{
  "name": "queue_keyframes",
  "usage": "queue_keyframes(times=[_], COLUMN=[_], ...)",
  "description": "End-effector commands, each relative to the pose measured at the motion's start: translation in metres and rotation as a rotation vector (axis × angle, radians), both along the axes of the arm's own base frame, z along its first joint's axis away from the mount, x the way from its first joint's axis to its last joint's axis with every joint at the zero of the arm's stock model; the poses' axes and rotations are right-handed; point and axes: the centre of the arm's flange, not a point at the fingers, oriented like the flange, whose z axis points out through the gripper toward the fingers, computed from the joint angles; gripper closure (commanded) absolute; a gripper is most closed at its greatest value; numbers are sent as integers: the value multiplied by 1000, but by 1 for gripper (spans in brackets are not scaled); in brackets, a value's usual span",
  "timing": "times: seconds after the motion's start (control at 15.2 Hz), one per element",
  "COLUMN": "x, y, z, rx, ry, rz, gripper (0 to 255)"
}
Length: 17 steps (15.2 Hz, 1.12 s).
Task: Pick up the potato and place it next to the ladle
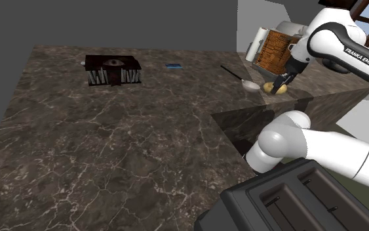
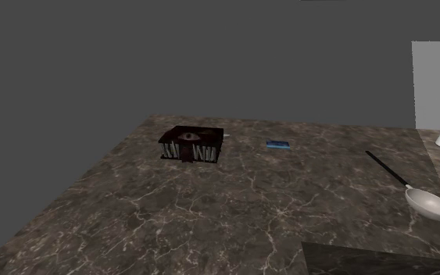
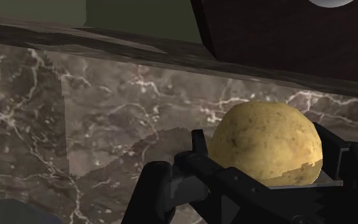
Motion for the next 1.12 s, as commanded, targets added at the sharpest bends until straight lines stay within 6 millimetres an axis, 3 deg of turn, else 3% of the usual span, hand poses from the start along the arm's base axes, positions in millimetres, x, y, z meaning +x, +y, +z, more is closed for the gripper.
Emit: queue_keyframes(times=[0.0, 0.46, 0.53, 0.86, 1.06], x=[0, 0, 0, 0, -1], y=[1, 1, 1, 1, 2], z=[-11, -11, -11, -11, 28], rx=[0, 0, 0, 0, 0], ry=[0, 0, 0, 0, 0], rz=[0, 0, 0, 0, 0], gripper=[255, 255, 0, 0, 0])
